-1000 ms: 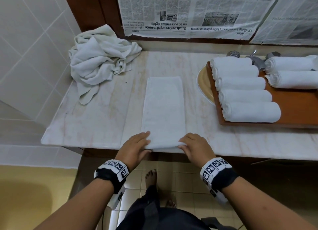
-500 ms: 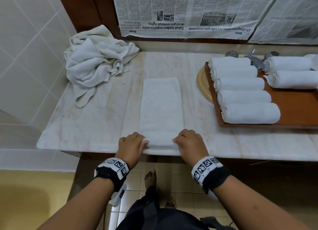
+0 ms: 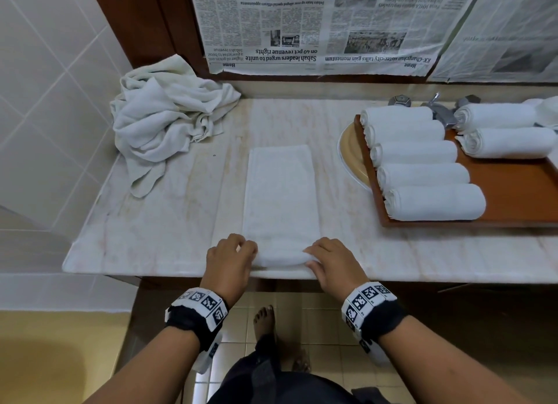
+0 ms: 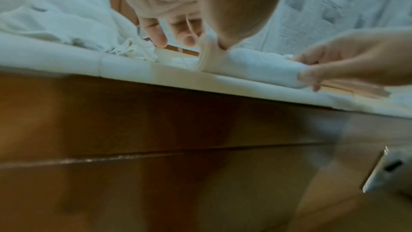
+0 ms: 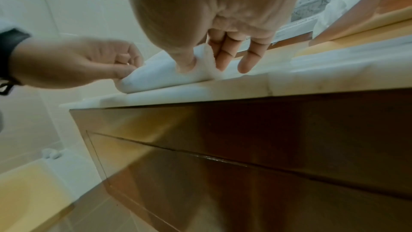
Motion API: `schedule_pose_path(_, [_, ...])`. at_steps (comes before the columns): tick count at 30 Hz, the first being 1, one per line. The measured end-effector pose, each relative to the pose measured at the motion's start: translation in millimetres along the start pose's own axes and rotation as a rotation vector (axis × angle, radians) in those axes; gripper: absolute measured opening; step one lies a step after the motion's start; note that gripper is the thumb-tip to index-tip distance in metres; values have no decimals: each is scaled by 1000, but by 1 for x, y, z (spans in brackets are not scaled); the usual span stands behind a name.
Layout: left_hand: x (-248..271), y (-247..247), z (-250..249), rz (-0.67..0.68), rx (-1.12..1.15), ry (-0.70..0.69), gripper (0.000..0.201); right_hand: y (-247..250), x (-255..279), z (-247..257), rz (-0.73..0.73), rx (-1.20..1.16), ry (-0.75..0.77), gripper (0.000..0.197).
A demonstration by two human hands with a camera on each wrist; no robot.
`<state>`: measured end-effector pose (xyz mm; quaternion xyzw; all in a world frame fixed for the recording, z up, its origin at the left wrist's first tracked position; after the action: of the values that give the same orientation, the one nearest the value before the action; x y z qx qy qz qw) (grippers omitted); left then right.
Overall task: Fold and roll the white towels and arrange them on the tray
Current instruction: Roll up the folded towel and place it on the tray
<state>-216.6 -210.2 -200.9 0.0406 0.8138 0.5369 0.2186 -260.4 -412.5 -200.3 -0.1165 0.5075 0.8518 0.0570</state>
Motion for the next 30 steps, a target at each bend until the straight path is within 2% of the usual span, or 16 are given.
schedule_pose_path(1, [3,1,-3,-26,-12,-50,23,-2,-1,-3,21,-2,-24,23])
schedule_pose_path(3, [7,5,-7,-67,24,-121,20,-4,-4,-7,50,-4,-72,25])
schedule_pose_path(5, [11,0,-6,-32,42,-161,39,-6,-6,-11,80,-7,-126,28])
schedule_pose_path(6, [12,-3,-4,-7,44,-164,42,-7,-7,-12,98,-11,-149,29])
schedule_pose_path(11, [-2,-3,7,59,230,-28,29,-8,-9,-15,166,-10,-198,33])
schedule_pose_path(14, [-12,-6,7,88,218,-1,48,-3,-10,-15,112,-39,-256,24])
schedule_pose_path(16, [-14,-9,4,100,175,-34,56,-2,-10,-14,90,-57,-290,18])
schedule_pose_path(20, [-7,-10,-1,55,142,-188,51,-3,-15,-12,117,-47,-311,13])
schedule_pose_path(22, [-5,-9,6,60,220,-113,50,-2,-19,-11,136,-3,-323,13])
schedule_pose_path(24, [-8,-6,20,43,334,79,44,-1,-23,-11,125,34,-356,12])
schedule_pose_path(25, [-9,-5,25,24,376,156,37,0,-24,-11,108,47,-380,10])
schedule_pose_path(27, [-9,-4,25,11,399,216,19,3,-25,-10,69,96,-408,6])
schedule_pose_path(29, [-9,-8,26,20,413,256,11,8,-26,-2,19,196,-326,5])
schedule_pose_path(30, [-10,-10,27,33,415,281,13,9,-26,4,-9,241,-247,8])
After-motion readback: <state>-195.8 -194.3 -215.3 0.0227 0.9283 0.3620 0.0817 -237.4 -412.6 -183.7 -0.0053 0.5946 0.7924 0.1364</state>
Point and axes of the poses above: each hand's wrist, its own x-axis away from the middle knuckle, its own y-axis out of the back of the hand, z = x × y, the point moved 10 cm from there along -x, towards the middle knuckle, and after that the axes turned 15 degrees about -z, right-handed, at the moved point
